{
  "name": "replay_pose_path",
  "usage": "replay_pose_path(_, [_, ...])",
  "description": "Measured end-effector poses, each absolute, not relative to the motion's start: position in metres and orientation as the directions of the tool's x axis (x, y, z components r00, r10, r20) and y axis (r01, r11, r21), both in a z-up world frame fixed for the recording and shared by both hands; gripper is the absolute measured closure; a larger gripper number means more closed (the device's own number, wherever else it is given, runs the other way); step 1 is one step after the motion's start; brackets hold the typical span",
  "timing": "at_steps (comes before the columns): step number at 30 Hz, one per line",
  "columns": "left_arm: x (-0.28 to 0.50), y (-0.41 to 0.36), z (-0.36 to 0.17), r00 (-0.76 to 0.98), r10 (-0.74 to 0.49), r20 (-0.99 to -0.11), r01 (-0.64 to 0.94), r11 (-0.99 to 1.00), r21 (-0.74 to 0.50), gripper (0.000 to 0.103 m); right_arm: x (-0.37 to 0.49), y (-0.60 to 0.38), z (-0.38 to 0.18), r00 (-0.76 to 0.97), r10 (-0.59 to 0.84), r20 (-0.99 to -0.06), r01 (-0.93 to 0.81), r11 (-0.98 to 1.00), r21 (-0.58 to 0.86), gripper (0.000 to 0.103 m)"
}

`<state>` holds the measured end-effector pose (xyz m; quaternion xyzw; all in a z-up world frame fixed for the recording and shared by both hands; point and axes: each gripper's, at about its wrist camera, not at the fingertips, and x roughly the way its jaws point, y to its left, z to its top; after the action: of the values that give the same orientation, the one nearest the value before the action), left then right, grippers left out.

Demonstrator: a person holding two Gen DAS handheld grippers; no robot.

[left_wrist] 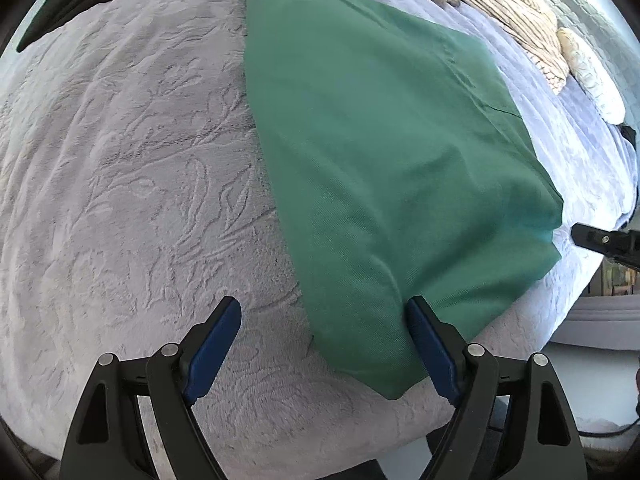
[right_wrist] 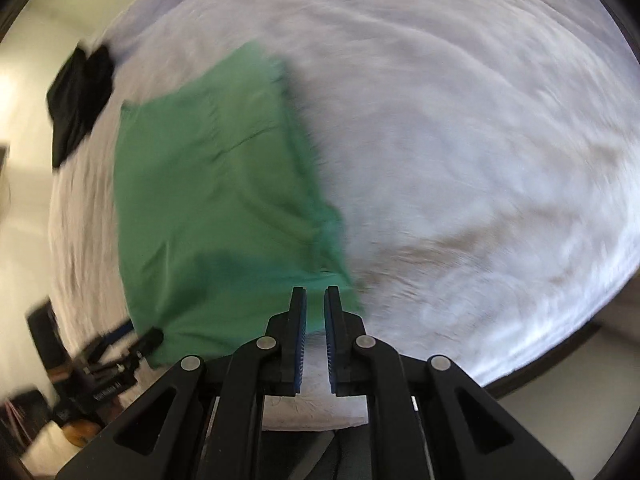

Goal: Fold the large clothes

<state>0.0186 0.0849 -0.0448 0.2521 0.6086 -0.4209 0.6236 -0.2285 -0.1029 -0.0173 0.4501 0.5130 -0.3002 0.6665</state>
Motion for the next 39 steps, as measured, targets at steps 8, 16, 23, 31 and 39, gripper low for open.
replay_pose_path(8, [0.006, 0.082, -0.044, -0.027, -0.173, -0.985, 0.781, 0.611, -0.128, 0.016, -0.203, -0.113, -0.070, 0.192, 0.192, -0.962, 0.839, 0.477, 0.263, 0.094])
replay_pose_path(16, [0.002, 0.081, -0.042, 0.004, -0.127, -0.992, 0.737, 0.671, -0.083, 0.009, -0.206, -0.129, -0.057, 0.190, 0.253, -0.949, 0.790, 0.535, 0.300, 0.092])
replay_pose_path(23, [0.006, 0.078, -0.012, 0.070, -0.120, -0.990, 0.729, 0.684, -0.032, 0.009, -0.215, -0.137, -0.004, 0.250, 0.202, -0.947, 0.777, 0.541, 0.321, 0.092])
replay_pose_path(31, [0.029, 0.068, 0.023, 0.104, -0.138, -0.985, 0.711, 0.703, -0.023, 0.000, -0.201, -0.146, 0.037, 0.258, 0.086, -0.962, 0.788, 0.558, 0.261, 0.039])
replay_pose_path(39, [0.029, 0.053, 0.055, 0.161, -0.160, -0.974, 0.714, 0.700, 0.003, 0.000, -0.165, -0.138, 0.061, 0.194, -0.065, -0.979, 0.784, 0.610, 0.115, 0.015])
